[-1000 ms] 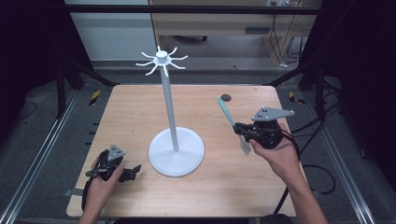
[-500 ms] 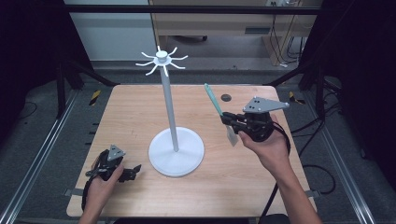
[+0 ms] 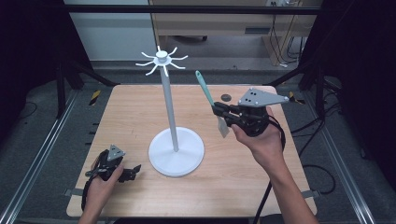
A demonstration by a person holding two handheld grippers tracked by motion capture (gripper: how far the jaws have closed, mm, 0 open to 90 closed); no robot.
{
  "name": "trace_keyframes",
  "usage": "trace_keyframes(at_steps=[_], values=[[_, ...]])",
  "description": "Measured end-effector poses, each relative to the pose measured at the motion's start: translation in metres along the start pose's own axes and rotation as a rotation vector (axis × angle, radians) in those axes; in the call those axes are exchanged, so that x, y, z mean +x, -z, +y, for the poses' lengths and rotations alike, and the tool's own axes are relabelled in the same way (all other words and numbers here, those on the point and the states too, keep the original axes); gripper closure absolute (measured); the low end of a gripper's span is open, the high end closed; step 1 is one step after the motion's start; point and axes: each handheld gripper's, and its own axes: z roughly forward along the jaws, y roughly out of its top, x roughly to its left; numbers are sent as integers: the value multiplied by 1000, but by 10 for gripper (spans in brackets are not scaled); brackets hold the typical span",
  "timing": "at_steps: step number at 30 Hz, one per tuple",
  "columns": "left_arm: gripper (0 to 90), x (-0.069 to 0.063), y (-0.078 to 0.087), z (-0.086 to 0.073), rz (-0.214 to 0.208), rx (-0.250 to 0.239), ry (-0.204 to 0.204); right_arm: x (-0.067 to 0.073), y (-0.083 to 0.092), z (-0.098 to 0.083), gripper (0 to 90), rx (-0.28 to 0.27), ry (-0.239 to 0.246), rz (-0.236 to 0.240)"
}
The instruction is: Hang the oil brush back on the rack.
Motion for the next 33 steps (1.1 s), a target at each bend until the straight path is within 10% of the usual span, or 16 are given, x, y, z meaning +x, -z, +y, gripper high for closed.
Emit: trace_keyframes(at_steps=[33], values=[[39,0,0,0,-4,-2,1,18,-8,24,824,-59,28,58]])
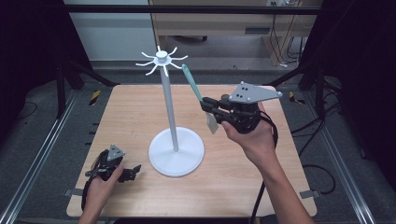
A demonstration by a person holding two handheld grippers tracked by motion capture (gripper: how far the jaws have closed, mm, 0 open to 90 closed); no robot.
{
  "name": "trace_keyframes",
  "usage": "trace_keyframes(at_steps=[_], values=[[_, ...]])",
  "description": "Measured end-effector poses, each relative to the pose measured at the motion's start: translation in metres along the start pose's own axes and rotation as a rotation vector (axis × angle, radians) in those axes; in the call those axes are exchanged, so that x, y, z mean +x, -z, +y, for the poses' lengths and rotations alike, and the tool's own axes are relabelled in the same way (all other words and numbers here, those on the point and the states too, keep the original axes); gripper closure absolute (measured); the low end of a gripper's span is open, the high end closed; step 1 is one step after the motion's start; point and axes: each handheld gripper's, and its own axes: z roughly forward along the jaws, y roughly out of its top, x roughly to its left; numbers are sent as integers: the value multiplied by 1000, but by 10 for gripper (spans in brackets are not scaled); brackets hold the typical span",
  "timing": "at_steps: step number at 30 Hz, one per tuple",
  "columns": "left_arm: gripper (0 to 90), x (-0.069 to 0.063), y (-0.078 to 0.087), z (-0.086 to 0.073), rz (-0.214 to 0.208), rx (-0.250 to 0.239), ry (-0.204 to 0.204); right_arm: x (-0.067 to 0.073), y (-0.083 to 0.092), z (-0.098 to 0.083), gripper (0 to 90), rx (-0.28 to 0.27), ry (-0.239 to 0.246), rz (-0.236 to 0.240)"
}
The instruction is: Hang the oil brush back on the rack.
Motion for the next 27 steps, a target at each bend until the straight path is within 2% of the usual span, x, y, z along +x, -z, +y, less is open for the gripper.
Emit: trace_keyframes(at_steps=[19,27], values=[[39,0,0,0,-3,-2,0,1,-16,1,824,14,2,6],[39,0,0,0,-3,0,-3,1,-18,0,823,20,3,4]])
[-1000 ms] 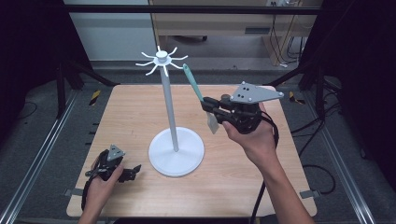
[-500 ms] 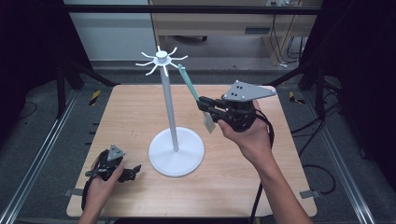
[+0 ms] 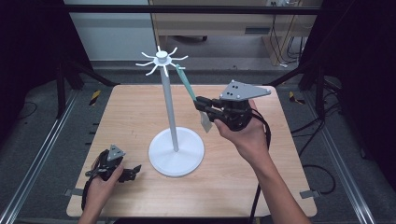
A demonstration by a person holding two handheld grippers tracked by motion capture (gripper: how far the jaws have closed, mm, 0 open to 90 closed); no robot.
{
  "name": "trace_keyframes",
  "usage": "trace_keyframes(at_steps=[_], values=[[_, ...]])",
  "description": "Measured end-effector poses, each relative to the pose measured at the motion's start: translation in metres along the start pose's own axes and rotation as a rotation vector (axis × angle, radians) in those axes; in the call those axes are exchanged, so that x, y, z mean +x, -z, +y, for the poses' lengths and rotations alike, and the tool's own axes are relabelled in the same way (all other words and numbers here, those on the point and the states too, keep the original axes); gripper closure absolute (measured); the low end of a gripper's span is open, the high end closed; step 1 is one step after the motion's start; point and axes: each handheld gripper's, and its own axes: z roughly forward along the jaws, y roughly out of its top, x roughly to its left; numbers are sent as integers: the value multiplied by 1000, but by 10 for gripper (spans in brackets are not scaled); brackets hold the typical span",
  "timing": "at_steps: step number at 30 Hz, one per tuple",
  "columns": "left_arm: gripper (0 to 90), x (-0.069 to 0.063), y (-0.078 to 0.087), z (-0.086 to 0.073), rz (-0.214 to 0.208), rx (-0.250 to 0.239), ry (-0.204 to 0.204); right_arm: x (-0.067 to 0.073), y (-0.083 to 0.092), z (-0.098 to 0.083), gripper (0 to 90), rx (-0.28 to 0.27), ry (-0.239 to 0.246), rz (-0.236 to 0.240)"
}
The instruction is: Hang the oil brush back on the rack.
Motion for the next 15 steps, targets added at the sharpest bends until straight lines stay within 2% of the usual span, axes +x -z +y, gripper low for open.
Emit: trace_keyframes(at_steps=[15], values=[[39,0,0,0,-2,0,0,2,-5,1,822,33,11,-17]])
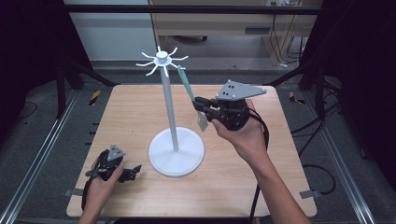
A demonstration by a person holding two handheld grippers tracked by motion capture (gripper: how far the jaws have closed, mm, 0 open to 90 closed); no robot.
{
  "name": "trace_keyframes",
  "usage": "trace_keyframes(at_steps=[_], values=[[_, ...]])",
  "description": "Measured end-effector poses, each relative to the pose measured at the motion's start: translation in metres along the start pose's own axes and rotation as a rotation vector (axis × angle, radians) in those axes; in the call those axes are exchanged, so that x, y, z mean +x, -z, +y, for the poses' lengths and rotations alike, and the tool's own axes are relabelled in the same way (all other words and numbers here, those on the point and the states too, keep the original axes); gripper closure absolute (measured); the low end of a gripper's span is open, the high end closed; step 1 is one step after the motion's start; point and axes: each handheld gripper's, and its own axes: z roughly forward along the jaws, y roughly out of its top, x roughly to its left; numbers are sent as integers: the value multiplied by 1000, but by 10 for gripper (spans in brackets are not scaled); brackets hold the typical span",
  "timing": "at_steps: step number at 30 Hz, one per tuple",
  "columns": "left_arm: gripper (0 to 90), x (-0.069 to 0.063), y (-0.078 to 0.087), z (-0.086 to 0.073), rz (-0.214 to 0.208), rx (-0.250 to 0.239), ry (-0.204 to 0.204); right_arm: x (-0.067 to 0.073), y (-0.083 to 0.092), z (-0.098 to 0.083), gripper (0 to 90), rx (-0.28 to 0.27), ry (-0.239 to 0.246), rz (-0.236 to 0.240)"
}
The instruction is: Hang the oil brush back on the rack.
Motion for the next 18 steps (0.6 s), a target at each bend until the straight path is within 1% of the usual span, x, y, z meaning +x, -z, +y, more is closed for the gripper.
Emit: trace_keyframes(at_steps=[9,14,18], values=[[40,0,0,0,-1,0,1,0,0,-1,814,-3,-3,13],[40,0,0,0,-1,0,1,0,2,-2,808,8,-4,19],[40,0,0,0,0,0,0,-1,4,-4,809,19,-4,14]])
